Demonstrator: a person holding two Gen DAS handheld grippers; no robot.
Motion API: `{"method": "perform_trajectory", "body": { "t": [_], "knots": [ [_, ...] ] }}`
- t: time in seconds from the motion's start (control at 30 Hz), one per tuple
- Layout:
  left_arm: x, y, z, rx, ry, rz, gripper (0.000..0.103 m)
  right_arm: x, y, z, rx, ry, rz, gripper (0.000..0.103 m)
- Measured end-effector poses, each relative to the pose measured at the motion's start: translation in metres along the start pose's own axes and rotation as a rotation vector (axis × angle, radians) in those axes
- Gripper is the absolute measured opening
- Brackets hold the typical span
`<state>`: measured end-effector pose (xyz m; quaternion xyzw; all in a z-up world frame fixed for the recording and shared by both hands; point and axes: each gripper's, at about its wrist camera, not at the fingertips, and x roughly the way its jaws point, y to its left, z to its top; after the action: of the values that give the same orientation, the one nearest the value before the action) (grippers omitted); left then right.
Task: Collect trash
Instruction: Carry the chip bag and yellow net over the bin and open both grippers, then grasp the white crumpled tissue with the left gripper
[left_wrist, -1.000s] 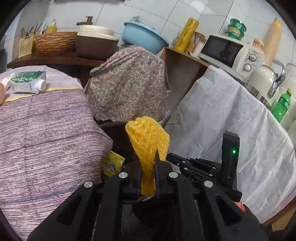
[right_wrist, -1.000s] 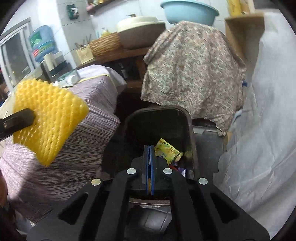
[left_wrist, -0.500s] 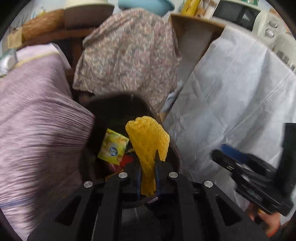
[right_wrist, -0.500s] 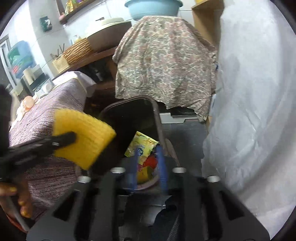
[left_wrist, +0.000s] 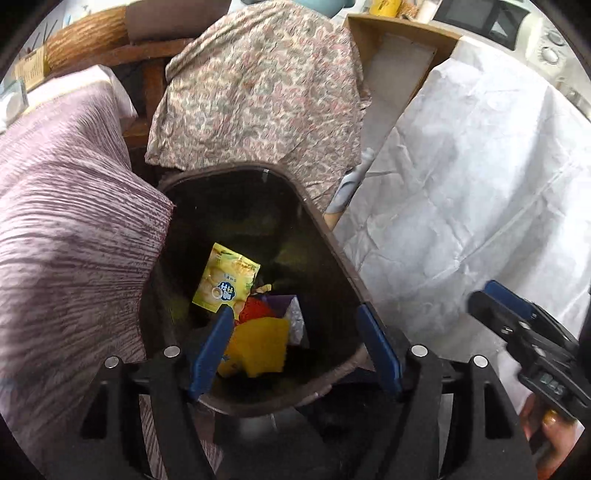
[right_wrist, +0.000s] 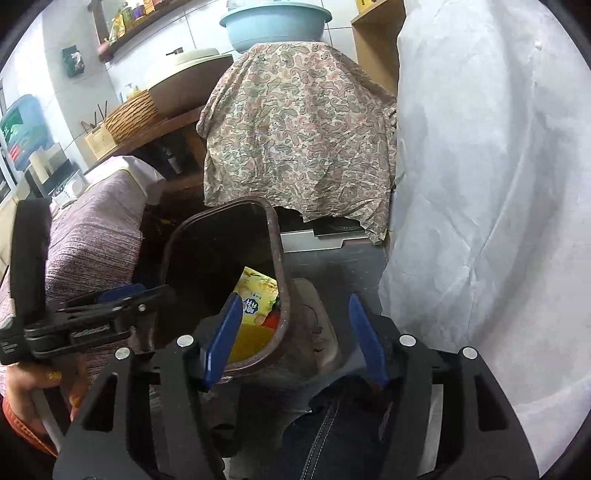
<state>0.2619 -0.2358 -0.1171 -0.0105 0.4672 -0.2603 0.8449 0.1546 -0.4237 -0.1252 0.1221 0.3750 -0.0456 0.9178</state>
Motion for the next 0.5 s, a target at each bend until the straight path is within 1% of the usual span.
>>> {"method": "perform_trajectory", "body": {
  "t": [0.07,0.13,0.2,0.27,0.43,0.5],
  "knots": [
    [-0.015,-0.004,-0.002,0.014,-0.031,0.000,0.071,0.000,0.003,0.001,-0.004,0.000,0.004,0.063],
    [-0.034,-0.007,-0.002,0.021,-0.061,-0.001,0.076,0.001,0.006,0.003,-0.009,-0.002,0.010,0.065],
    [-0.052,-0.007,-0.003,0.020,-0.084,0.001,0.078,0.001,0.010,0.005,-0.017,0.000,0.019,0.067],
    [-0.076,-0.004,-0.004,0.013,-0.108,-0.007,0.081,0.002,0.013,0.007,-0.023,0.005,0.028,0.071],
    [-0.125,0.012,-0.010,-0.017,-0.169,-0.012,0.086,0.004,0.038,0.013,-0.062,0.024,0.083,0.071],
    [-0.136,0.019,-0.012,-0.024,-0.173,0.000,0.086,0.004,0.053,0.017,-0.089,0.024,0.107,0.071]
  ]
}}
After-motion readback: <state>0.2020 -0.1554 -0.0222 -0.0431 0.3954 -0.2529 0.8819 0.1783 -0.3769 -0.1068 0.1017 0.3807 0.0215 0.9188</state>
